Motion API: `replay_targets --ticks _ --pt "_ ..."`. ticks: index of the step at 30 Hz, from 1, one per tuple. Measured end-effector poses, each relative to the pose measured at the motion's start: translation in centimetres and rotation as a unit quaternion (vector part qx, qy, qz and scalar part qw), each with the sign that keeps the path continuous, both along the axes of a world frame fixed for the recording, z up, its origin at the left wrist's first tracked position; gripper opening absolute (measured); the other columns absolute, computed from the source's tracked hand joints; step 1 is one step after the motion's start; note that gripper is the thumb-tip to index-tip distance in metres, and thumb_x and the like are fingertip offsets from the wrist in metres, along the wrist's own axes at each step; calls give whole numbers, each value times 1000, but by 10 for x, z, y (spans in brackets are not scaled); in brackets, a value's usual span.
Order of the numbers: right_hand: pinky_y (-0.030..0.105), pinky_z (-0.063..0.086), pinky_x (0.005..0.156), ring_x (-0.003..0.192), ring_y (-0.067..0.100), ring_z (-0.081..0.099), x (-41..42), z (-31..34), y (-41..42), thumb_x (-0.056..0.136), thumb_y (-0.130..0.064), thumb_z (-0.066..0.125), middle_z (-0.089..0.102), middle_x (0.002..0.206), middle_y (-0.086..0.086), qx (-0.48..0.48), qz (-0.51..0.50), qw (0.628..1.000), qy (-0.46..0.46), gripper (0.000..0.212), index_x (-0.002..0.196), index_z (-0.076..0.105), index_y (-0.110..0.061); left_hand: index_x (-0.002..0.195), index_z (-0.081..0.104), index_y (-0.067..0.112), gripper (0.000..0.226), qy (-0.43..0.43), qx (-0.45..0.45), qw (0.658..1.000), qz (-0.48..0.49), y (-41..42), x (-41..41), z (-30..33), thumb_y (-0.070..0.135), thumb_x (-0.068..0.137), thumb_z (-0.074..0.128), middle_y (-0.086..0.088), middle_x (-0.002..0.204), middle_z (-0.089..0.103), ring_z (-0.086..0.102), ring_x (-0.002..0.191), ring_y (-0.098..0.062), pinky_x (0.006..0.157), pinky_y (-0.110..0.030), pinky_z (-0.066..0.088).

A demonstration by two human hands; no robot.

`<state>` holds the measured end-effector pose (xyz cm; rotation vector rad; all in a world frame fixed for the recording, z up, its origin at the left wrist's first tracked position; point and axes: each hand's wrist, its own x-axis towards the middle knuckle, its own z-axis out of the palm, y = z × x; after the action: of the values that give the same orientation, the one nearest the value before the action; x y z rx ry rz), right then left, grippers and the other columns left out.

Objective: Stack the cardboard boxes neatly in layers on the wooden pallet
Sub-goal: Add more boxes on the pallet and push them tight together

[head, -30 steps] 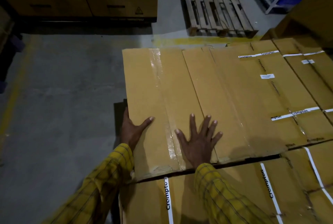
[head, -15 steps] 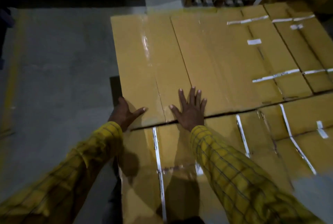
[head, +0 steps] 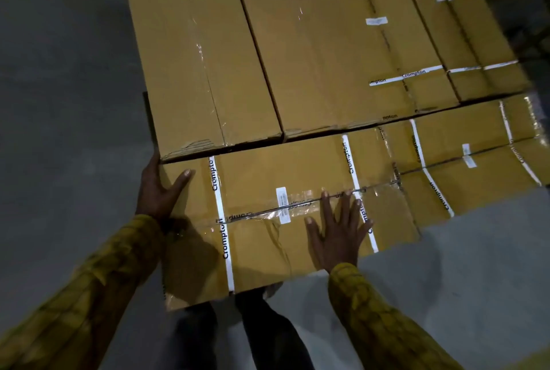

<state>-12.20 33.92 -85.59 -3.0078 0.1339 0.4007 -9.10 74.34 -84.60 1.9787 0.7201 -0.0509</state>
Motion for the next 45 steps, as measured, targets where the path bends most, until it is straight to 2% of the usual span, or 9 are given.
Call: replay_targets --ticks 9,14,17,19,22,27,30,36,45 --pt "71 6 120 159 33 6 2 -1 1 104 -58 29 7 174 2 35 -2 996 -80 60 161 26 -43 157 32 38 86 -30 25 999 6 3 0 -20 63 86 74 2 157 43 43 142 -24 116 -50 41" --pt "70 3 121 159 32 10 6 -6 0 103 -57 33 13 173 2 49 -1 993 -108 59 159 33 -41 159 32 31 84 -34 28 999 -1 4 3 -20 55 90 73 -1 159 41 40 144 -23 115 -35 34" --pt "70 3 121 159 34 11 9 -6 0 103 -58 32 14 173 3 28 8 995 -95 60 160 33 -40 159 29 31 87 -31 46 998 -25 7 4 -23 62 89 69 -4 157 41 42 143 -27 116 -41 36" --pt "72 6 119 159 35 9 7 -4 1 103 -61 28 14 173 5 14 7 997 -82 62 161 30 -38 162 22 25 95 -3 61 997 -39 6 2 -21 67 88 63 -10 163 28 32 148 -32 121 -46 31" --pt "75 6 117 158 39 5 4 3 18 102 -63 27 13 173 9 36 -5 996 -78 67 162 30 -33 165 4 16 109 32 140 986 -86 5 -1 -13 73 86 56 -15 171 0 -1 157 -38 127 -55 10" --pt "77 0 116 158 40 -8 -18 1 96 101 -69 29 -6 174 7 30 97 993 -63 73 165 11 -38 165 1 33 95 -22 310 912 -267 5 4 -12 72 92 46 -9 171 -18 -18 156 -38 120 -68 2" --pt "76 1 117 158 38 -10 -20 -5 110 101 -69 36 -7 174 5 35 88 993 -73 74 164 12 -39 164 11 39 80 -27 353 882 -311 6 4 -21 70 96 39 -3 173 -13 -17 157 -37 118 -74 9" --pt "74 4 118 158 38 -11 -3 -10 107 102 -68 37 -9 174 6 51 118 990 -62 73 164 11 -40 163 13 42 77 -2 322 894 -312 6 5 -12 68 97 42 2 173 -14 -21 157 -32 119 -71 6" --pt "73 -9 118 156 41 -17 32 26 177 94 -77 39 -13 173 7 113 137 984 -32 89 165 9 -35 165 17 30 108 61 300 855 -419 36 27 18 68 81 72 -15 171 13 6 152 -51 122 -65 17"
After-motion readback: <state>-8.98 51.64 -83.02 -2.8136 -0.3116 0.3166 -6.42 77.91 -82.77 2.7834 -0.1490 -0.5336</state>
